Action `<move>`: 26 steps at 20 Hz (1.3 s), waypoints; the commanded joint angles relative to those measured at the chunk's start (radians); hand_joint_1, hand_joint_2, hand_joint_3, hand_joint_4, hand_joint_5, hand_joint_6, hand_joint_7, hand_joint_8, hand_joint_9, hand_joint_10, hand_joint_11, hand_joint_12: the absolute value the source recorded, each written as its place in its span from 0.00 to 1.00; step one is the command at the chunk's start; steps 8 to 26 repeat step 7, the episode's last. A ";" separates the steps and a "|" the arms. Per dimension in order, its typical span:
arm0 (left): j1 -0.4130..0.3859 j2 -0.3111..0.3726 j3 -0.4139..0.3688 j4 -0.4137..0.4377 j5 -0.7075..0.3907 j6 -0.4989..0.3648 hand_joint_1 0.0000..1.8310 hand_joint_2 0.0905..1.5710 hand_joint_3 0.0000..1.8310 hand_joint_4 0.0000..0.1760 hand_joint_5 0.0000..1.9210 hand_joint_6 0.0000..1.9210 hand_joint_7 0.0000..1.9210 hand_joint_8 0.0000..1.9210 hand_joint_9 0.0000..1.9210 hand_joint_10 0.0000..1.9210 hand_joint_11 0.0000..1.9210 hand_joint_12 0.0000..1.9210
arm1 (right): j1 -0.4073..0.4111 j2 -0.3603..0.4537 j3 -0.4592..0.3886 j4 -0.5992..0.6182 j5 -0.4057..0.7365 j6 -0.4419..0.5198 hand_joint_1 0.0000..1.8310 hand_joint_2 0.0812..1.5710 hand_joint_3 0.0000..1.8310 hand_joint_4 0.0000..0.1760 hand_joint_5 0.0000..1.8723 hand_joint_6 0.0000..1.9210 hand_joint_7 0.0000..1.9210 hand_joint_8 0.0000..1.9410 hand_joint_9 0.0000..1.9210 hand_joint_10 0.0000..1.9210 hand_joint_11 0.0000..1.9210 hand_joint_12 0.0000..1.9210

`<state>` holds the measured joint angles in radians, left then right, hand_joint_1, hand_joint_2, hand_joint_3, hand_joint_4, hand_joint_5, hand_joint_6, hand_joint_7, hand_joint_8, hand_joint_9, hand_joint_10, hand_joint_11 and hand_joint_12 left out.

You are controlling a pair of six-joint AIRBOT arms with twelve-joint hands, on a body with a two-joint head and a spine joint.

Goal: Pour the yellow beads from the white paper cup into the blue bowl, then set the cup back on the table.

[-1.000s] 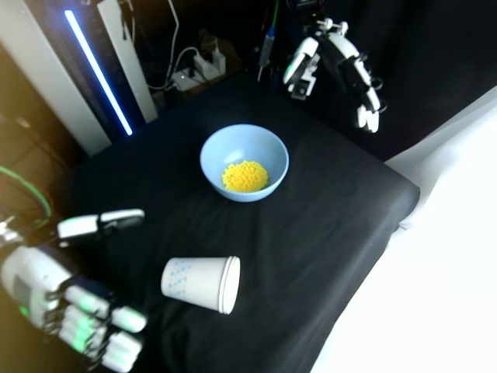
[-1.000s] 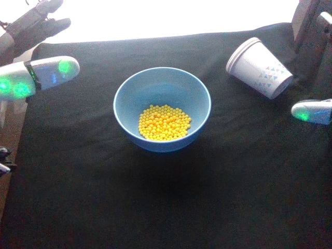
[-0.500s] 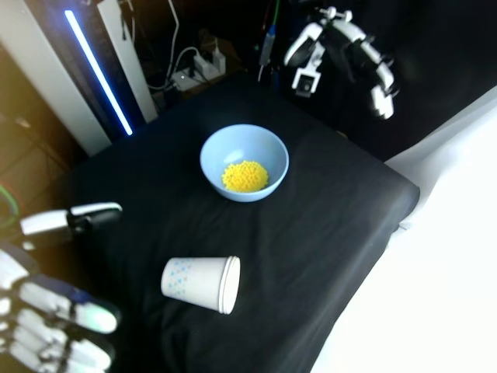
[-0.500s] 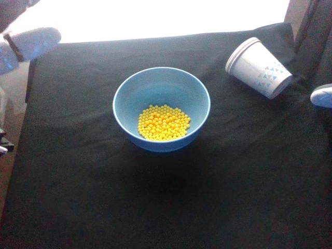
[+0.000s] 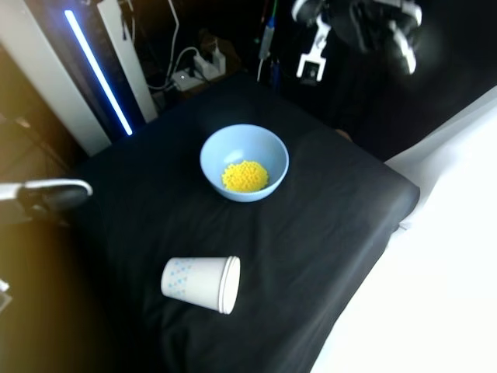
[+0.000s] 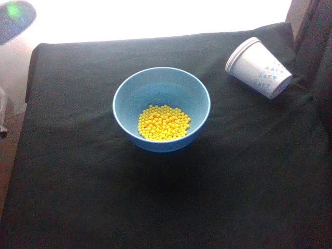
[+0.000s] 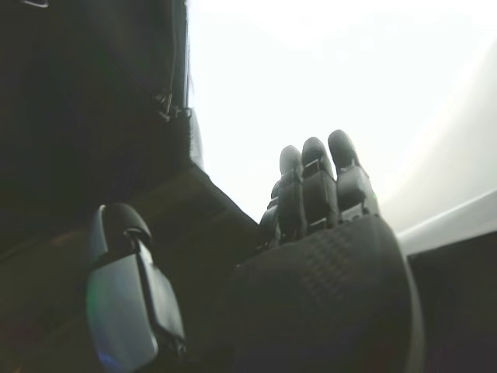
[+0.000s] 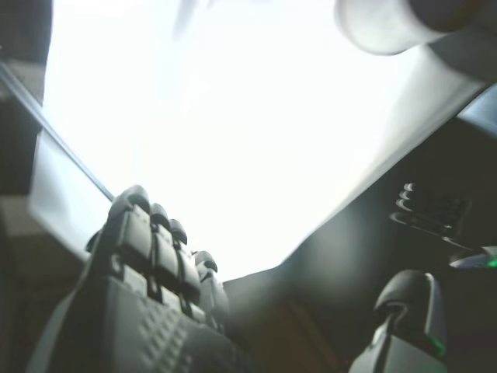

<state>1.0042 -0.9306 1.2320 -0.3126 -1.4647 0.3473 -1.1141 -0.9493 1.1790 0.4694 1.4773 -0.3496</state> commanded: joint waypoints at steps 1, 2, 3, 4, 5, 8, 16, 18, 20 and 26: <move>-0.010 0.009 -0.002 -0.009 -0.143 0.002 0.23 0.55 0.00 0.31 0.04 0.00 0.15 0.00 0.12 0.00 0.00 0.20 | 0.004 0.007 -0.004 -0.002 0.155 -0.007 0.51 0.36 0.01 1.00 0.00 0.00 0.02 0.01 0.00 0.00 0.00 0.00; -0.011 0.011 -0.006 -0.005 -0.152 0.005 0.23 0.55 0.00 0.33 0.03 0.00 0.14 0.00 0.12 0.00 0.00 0.21 | 0.000 0.014 -0.016 -0.001 0.174 -0.017 0.51 0.36 0.00 1.00 0.00 0.00 0.03 0.01 0.00 0.00 0.00 0.00; -0.012 0.013 -0.009 -0.003 -0.160 0.007 0.23 0.54 0.00 0.32 0.03 0.00 0.14 0.00 0.12 0.00 0.00 0.21 | -0.002 0.018 -0.022 -0.002 0.184 -0.022 0.51 0.35 0.00 1.00 0.00 0.00 0.04 0.01 0.00 0.00 0.00 0.00; -0.012 0.019 -0.017 0.000 -0.176 0.011 0.23 0.56 0.00 0.25 0.01 0.00 0.13 0.00 0.10 0.00 0.00 0.18 | -0.007 0.022 -0.031 -0.002 0.205 -0.026 0.52 0.34 0.00 1.00 0.00 0.00 0.03 0.01 0.00 0.00 0.00 0.00; -0.012 0.026 -0.025 0.002 -0.190 0.015 0.23 0.57 0.01 0.29 0.00 0.00 0.12 0.00 0.10 0.00 0.00 0.17 | -0.011 0.023 -0.035 -0.002 0.218 -0.027 0.51 0.34 0.00 1.00 0.00 0.00 0.03 0.01 0.00 0.00 0.00 0.00; -0.012 0.041 -0.044 0.008 -0.211 0.037 0.22 0.61 0.00 0.40 0.02 0.00 0.11 0.00 0.09 0.00 0.00 0.17 | -0.017 0.023 -0.043 -0.001 0.245 -0.027 0.50 0.33 0.00 1.00 0.00 0.00 0.03 0.00 0.00 0.00 0.00 0.00; -0.012 0.041 -0.044 0.008 -0.211 0.037 0.22 0.61 0.00 0.40 0.02 0.00 0.11 0.00 0.09 0.00 0.00 0.17 | -0.017 0.023 -0.043 -0.001 0.245 -0.027 0.50 0.33 0.00 1.00 0.00 0.00 0.03 0.00 0.00 0.00 0.00 0.00; -0.012 0.041 -0.044 0.008 -0.211 0.037 0.22 0.61 0.00 0.40 0.02 0.00 0.11 0.00 0.09 0.00 0.00 0.17 | -0.017 0.023 -0.043 -0.001 0.245 -0.027 0.50 0.33 0.00 1.00 0.00 0.00 0.03 0.00 0.00 0.00 0.00 0.00; -0.012 0.041 -0.044 0.008 -0.211 0.037 0.22 0.61 0.00 0.40 0.02 0.00 0.11 0.00 0.09 0.00 0.00 0.17 | -0.017 0.023 -0.043 -0.001 0.245 -0.027 0.50 0.33 0.00 1.00 0.00 0.00 0.03 0.00 0.00 0.00 0.00 0.00; -0.012 0.041 -0.044 0.008 -0.211 0.037 0.22 0.61 0.00 0.40 0.02 0.00 0.11 0.00 0.09 0.00 0.00 0.17 | -0.017 0.023 -0.043 -0.001 0.245 -0.027 0.50 0.33 0.00 1.00 0.00 0.00 0.03 0.00 0.00 0.00 0.00 0.00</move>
